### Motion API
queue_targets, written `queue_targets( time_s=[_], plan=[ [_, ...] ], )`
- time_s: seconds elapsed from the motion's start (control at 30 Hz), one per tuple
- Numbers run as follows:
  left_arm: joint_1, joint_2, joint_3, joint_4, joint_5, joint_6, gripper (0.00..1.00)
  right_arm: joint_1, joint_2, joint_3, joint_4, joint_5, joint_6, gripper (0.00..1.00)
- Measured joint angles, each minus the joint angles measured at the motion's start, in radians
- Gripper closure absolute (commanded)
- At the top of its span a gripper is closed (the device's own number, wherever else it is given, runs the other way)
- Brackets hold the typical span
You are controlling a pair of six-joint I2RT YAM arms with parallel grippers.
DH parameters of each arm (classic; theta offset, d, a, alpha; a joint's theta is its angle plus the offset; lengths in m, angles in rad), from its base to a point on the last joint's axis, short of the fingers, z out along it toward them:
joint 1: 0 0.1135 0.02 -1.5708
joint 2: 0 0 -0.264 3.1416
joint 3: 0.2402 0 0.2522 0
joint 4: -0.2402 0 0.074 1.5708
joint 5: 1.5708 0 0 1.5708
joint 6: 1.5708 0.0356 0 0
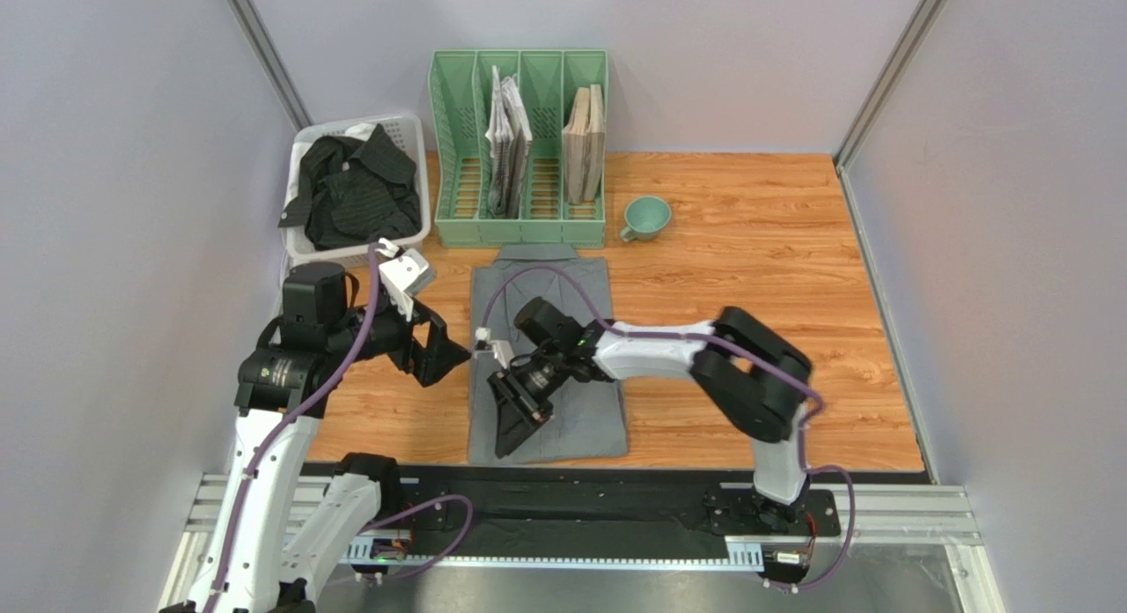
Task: Fold and stack the long sleeve shirts
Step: Fold the shirt
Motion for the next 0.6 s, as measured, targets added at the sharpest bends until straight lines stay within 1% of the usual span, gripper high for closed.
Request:
queue_targets(
  time_s=[0.07,0.13,0.2,0.23,0.27,0.33,0.4,0.47,0.5,0.53,0.6],
  plan=[
    [0.000,0.015,-0.008,-0.002,0.022,0.031,0.01,-0.023,-0.157,-0.054,-0.059,-0.007,-0.071,0.60],
    [0.000,0.033,-0.024,-0.001,0.039,0.068,0.01,-0.052,-0.291,-0.126,-0.079,-0.027,-0.111,0.60],
    [0.000,0.052,-0.041,-0.001,0.048,0.104,0.01,-0.084,-0.385,-0.211,-0.084,-0.047,-0.147,0.60],
    [0.000,0.065,-0.047,-0.001,0.050,0.121,0.01,-0.097,-0.402,-0.248,-0.090,-0.055,-0.158,0.60],
    [0.000,0.078,-0.052,0.000,0.051,0.136,0.01,-0.109,-0.400,-0.281,-0.088,-0.057,-0.164,0.60],
    [0.000,0.100,-0.062,0.006,0.050,0.157,0.01,-0.131,-0.336,-0.345,-0.089,-0.057,-0.169,0.62],
    [0.000,0.109,-0.066,0.010,0.055,0.169,0.01,-0.158,-0.231,-0.362,-0.088,-0.072,-0.173,0.62],
    [0.000,0.111,-0.068,0.015,0.060,0.183,0.01,-0.190,-0.090,-0.359,-0.081,-0.091,-0.181,0.62],
    [0.000,0.110,-0.069,0.018,0.061,0.190,0.01,-0.206,-0.020,-0.353,-0.081,-0.166,-0.187,0.62],
    [0.000,0.108,-0.071,0.019,0.062,0.198,0.01,-0.220,0.004,-0.348,-0.077,-0.221,-0.203,0.62],
    [0.000,0.099,-0.088,0.025,0.063,0.218,0.01,-0.225,0.007,-0.347,-0.068,-0.240,-0.209,0.62]
  ],
)
